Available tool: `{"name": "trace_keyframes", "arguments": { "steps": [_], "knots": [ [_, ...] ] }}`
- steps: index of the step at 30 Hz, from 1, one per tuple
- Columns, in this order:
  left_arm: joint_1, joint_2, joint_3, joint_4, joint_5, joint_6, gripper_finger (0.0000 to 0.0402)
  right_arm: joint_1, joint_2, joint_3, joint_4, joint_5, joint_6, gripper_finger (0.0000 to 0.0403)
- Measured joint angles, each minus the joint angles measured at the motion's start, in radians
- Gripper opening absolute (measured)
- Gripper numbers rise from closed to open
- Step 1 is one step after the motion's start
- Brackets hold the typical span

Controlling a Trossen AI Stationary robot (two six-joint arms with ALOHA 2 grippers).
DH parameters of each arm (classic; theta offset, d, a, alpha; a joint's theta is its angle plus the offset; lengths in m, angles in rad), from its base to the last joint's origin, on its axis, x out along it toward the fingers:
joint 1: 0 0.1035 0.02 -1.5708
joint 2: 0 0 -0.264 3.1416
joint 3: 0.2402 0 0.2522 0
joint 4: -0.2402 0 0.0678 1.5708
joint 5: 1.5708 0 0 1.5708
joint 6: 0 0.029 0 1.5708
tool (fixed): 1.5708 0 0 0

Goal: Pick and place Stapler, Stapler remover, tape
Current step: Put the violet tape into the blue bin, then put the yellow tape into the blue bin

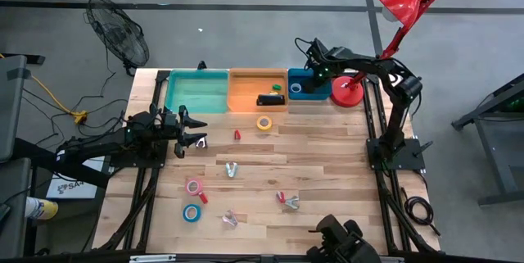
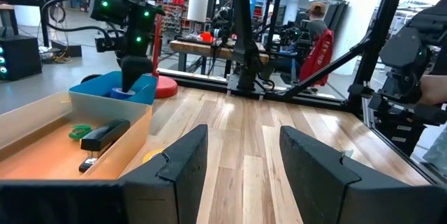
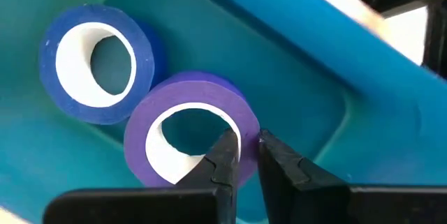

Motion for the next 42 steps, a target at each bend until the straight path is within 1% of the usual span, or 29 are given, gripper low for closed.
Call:
{"name": "trace_keyframes", "arguments": {
  "steps": [5, 11, 18, 23, 27, 34, 42],
  "knots": [
    [0.000, 0.000, 0.000, 0.000, 0.000, 0.000, 0.0177, 0.000, 0.000, 0.000, -0.026, -0.018, -0.004, 0.0034],
    [0.000, 0.000, 0.000, 0.000, 0.000, 0.000, 0.0177, 0.000, 0.000, 0.000, -0.031, -0.018, -0.024, 0.0057],
    [0.000, 0.000, 0.000, 0.000, 0.000, 0.000, 0.0177, 0.000, 0.000, 0.008, -0.029, -0.017, -0.035, 0.0099],
    [0.000, 0.000, 0.000, 0.000, 0.000, 0.000, 0.0177, 0.003, 0.000, 0.047, -0.071, -0.021, -0.035, 0.0136],
    [0.000, 0.000, 0.000, 0.000, 0.000, 0.000, 0.0177, 0.020, 0.000, 0.093, -0.114, -0.019, -0.042, 0.0154],
    [0.000, 0.000, 0.000, 0.000, 0.000, 0.000, 0.0177, 0.080, -0.001, 0.193, -0.175, -0.014, -0.042, 0.0156],
    [0.000, 0.000, 0.000, 0.000, 0.000, 0.000, 0.0177, 0.207, -0.002, 0.284, -0.219, -0.017, -0.060, 0.0157]
  ]
}}
